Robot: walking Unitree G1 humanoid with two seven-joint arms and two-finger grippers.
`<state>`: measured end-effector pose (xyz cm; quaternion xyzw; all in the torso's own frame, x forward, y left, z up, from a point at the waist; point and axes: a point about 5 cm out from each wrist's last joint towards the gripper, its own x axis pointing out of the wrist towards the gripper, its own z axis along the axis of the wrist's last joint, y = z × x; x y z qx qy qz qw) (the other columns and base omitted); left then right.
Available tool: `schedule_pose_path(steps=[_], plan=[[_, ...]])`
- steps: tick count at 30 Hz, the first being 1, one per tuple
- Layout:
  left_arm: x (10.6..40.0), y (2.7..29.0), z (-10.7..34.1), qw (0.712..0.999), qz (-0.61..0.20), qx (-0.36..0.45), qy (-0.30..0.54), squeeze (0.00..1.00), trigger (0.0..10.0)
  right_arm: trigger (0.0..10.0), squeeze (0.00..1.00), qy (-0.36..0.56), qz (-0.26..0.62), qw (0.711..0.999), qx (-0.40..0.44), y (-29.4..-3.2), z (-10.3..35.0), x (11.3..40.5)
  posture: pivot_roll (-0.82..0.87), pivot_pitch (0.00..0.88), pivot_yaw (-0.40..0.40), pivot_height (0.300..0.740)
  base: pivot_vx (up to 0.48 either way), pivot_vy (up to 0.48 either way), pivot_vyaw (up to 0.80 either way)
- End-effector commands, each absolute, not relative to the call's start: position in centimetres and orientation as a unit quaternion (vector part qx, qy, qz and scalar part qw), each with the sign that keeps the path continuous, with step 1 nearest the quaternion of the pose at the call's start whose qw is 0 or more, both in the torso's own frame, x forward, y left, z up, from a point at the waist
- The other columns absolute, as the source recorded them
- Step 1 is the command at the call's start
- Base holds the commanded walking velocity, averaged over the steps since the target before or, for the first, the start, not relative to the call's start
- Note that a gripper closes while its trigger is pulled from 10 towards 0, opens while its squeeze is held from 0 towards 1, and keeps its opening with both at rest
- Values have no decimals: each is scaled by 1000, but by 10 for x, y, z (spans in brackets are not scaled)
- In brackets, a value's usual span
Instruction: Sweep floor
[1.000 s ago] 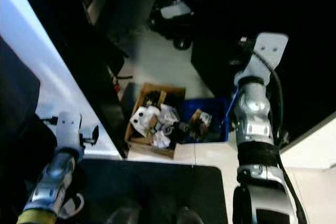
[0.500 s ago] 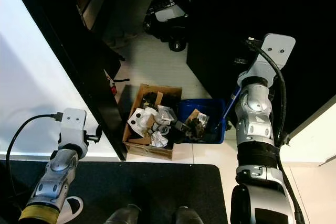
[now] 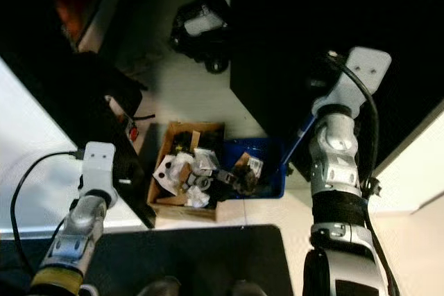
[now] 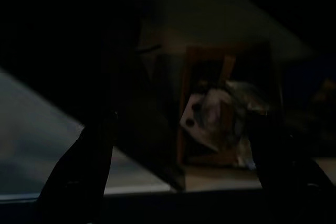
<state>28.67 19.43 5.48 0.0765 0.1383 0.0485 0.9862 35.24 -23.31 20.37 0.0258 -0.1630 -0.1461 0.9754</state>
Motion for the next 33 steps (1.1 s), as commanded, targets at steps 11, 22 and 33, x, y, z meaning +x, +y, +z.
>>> schedule_pose_path(steps=[11,22,33], plan=[[281,206,45,980,84,71,167,0,10000,10000,0,-231,-92,966,65,-214,230,352,-16,70,37,740,0,0,0],[281,205,43,980,84,69,169,0,10000,10000,0,-243,-73,965,71,-210,236,352,-16,74,36,740,0,0,0],[277,203,41,979,83,66,173,0,10000,10000,0,-279,-70,956,60,-211,274,367,-5,91,24,740,0,0,0]])
